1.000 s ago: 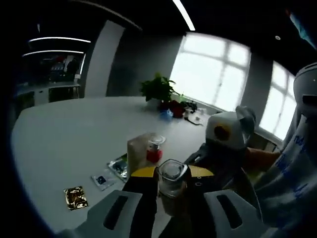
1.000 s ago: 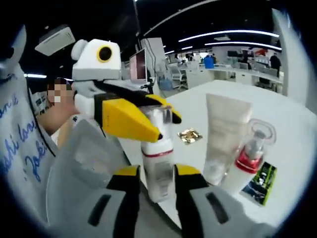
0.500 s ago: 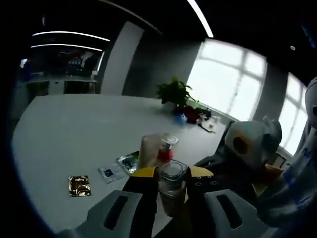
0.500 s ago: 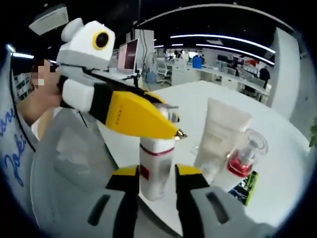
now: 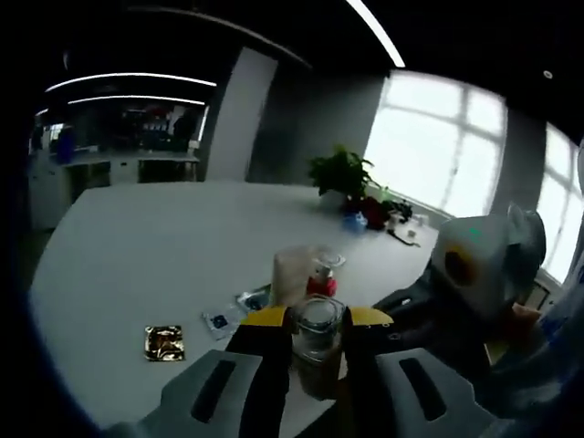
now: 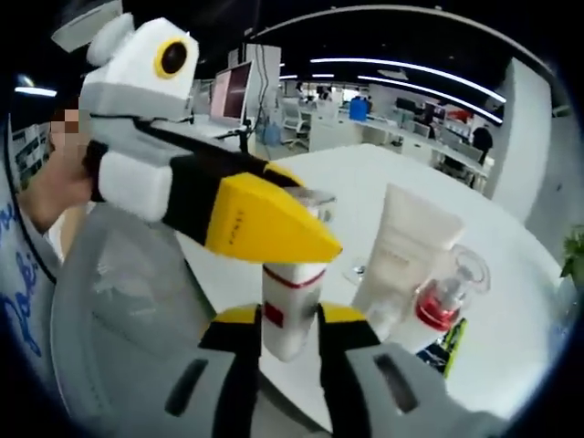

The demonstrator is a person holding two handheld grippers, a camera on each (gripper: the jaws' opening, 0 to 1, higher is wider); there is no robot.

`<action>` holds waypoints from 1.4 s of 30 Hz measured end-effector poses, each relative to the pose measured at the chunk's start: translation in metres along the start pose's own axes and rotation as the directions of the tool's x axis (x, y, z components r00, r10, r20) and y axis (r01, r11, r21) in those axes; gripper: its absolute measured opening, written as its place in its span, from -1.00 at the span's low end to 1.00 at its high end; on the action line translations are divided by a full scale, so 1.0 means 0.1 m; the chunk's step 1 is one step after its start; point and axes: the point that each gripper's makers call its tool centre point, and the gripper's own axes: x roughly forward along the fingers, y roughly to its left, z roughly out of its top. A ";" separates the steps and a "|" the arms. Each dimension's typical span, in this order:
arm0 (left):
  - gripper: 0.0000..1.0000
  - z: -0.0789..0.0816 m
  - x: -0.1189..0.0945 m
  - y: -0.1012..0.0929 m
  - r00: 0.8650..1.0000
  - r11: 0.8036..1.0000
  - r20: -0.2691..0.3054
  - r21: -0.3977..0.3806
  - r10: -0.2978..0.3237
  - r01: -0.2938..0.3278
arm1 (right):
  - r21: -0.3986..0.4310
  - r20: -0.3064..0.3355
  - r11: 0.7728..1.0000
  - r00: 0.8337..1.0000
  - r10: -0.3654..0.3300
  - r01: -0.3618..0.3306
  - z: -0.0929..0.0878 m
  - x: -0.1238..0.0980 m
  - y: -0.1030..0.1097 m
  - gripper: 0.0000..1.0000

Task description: Arrange the skincare products in the storage area until every visible bottle or jar stands upright without overlapping.

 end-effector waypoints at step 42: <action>-0.38 -0.06 -0.08 0.10 0.999 0.985 -0.048 0.173 -0.008 0.016 | 0.192 0.164 0.979 0.986 0.030 -0.062 -0.25 -0.63 -0.68 -0.58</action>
